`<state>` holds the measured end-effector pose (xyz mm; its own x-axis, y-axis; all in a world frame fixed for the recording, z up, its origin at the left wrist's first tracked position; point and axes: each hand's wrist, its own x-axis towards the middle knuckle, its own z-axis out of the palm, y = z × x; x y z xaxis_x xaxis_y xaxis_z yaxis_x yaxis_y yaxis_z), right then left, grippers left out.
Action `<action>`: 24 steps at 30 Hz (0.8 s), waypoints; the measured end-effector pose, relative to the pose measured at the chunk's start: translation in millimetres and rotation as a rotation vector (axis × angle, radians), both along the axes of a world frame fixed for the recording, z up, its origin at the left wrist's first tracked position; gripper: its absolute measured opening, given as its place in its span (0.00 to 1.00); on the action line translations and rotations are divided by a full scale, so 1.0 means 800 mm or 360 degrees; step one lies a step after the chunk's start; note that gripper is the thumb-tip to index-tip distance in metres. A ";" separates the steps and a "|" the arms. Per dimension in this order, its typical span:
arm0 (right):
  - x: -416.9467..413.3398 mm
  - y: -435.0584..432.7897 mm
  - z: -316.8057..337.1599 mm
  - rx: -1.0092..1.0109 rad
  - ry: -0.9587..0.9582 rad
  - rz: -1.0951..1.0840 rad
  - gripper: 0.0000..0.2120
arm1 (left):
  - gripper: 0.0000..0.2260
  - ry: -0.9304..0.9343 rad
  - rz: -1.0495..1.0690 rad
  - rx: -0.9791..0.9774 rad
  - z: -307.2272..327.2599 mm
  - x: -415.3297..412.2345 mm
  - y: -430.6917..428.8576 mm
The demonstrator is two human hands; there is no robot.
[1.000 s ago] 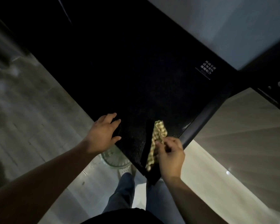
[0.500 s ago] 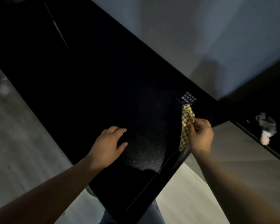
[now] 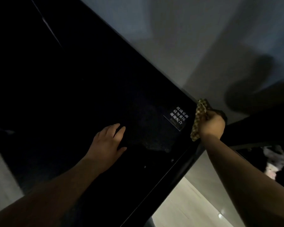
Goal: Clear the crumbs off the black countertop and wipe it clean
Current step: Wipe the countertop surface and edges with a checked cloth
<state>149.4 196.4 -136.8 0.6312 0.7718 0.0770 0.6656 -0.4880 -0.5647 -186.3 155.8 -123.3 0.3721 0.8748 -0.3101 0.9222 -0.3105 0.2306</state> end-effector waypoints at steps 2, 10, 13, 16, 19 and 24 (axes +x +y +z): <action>-0.001 0.009 -0.009 0.0042 0.0088 0.0051 0.11 | 0.32 0.0133 -0.0012 0.0005 -0.008 0.003 0.004; -0.035 0.029 -0.030 0.0169 0.0034 0.0381 0.10 | 0.31 0.0122 0.0013 0.0007 -0.013 0.001 0.003; -0.045 0.007 -0.029 0.0177 0.0020 0.0565 0.08 | 0.30 0.0139 0.0026 0.0014 -0.013 0.001 0.004; -0.071 -0.029 -0.027 0.0201 0.0104 0.0724 0.09 | 0.30 0.0123 0.0027 0.0002 -0.012 0.000 0.006; -0.093 -0.057 -0.022 0.0106 0.0240 0.0862 0.11 | 0.31 0.0119 -0.0005 0.0005 -0.014 -0.004 0.005; -0.062 -0.024 -0.003 0.0200 0.0159 0.0611 0.06 | 0.33 0.0171 -0.0088 0.0013 -0.021 -0.012 0.005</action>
